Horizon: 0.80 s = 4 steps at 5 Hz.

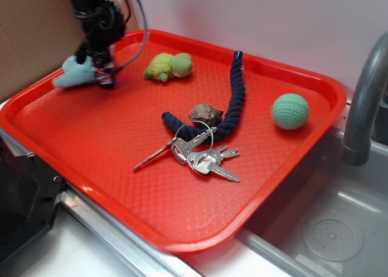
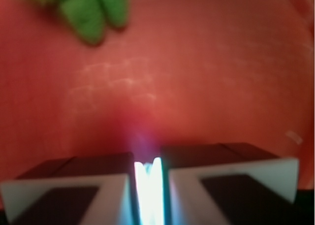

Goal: Grab the blue cloth.

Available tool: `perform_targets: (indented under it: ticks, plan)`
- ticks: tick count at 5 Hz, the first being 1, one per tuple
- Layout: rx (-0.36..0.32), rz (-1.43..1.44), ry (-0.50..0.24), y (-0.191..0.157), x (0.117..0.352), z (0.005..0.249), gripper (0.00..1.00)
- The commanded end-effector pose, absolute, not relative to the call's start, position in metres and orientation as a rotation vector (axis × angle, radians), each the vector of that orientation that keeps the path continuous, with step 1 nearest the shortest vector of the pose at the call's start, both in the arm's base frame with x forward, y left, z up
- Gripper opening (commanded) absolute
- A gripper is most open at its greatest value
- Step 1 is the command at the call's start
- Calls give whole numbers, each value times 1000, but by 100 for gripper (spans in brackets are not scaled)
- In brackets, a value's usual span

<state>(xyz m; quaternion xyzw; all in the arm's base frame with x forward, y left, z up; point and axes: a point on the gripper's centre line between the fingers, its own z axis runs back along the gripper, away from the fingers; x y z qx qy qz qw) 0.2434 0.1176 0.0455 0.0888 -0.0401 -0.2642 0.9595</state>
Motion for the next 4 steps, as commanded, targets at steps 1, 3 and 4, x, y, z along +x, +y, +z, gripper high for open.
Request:
perform_targets:
  ticks: [1,3,4]
  plan:
    - [188,-194,-122,63,233,162,0]
    - [32,64,-107,15,215,267,0]
    - [-26,97,-173,-1,203,289,0]
